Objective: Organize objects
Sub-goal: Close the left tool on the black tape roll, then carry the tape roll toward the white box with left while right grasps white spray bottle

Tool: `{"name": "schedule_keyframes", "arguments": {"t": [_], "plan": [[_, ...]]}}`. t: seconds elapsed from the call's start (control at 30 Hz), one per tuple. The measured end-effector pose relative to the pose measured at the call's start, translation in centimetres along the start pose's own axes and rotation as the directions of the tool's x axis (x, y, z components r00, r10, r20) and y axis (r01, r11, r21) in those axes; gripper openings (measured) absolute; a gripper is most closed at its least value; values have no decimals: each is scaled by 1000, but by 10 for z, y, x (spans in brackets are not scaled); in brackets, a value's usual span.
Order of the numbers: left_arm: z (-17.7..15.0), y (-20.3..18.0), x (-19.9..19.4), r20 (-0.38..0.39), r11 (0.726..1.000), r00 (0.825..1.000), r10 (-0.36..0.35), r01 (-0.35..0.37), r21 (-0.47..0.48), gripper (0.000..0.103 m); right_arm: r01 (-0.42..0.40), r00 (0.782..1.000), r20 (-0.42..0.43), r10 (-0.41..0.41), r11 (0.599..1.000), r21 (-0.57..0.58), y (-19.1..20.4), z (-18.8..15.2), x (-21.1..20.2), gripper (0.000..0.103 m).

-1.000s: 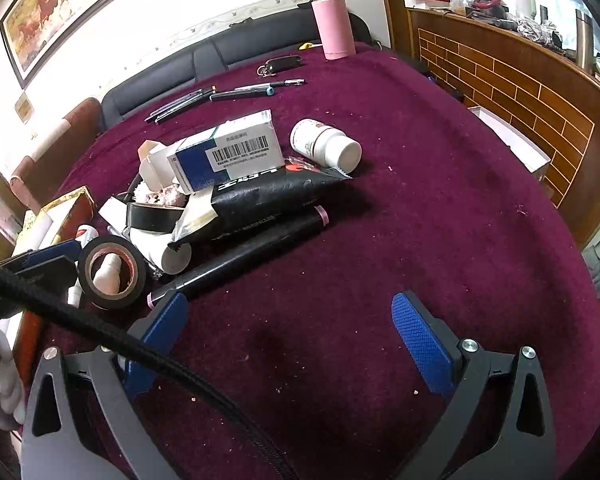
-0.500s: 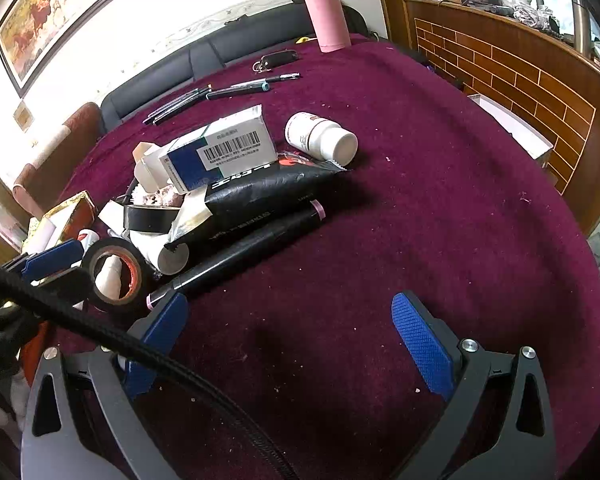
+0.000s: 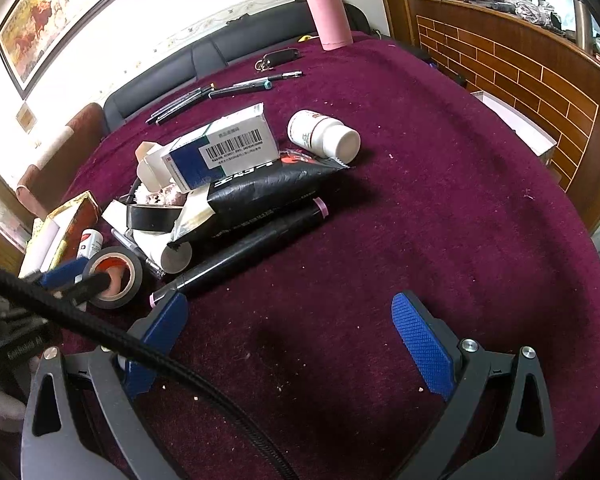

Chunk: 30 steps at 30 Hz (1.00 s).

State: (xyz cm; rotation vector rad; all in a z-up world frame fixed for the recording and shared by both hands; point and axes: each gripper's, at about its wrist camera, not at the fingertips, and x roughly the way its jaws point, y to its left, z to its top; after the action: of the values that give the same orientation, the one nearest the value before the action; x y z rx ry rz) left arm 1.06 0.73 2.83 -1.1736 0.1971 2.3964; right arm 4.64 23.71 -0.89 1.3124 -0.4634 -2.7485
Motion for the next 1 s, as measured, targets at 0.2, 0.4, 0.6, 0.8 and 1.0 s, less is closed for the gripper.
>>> {"name": "schedule_keyframes", "arguments": {"t": [0.2, 0.4, 0.6, 0.8, 1.0], "plan": [[-3, 1, -8, 12, 998, 998, -56, 56, -20, 27, 4, 1000, -21, -4, 1000, 4, 0, 0, 4, 103], [3, -8, 6, -34, 1000, 999, -9, 9, 3, 26, 8, 1000, -25, -7, 1000, 5, -1, 0, 4, 103], [0, -6, -1, 10, 994, 996, -87, 87, -64, 16, 10, 999, -32, -9, 1000, 16, -3, 1, 6, 103], [-16, 31, -47, 125, 967, 981, -150, 172, -189, 16, 36, 999, -30, -37, 999, -39, 9, 1, 3, 103], [-42, 72, -103, 218, 953, 970, -112, 167, -254, 16, -72, 995, -82, 55, 975, -212, 79, 5, 3, 103]]}}
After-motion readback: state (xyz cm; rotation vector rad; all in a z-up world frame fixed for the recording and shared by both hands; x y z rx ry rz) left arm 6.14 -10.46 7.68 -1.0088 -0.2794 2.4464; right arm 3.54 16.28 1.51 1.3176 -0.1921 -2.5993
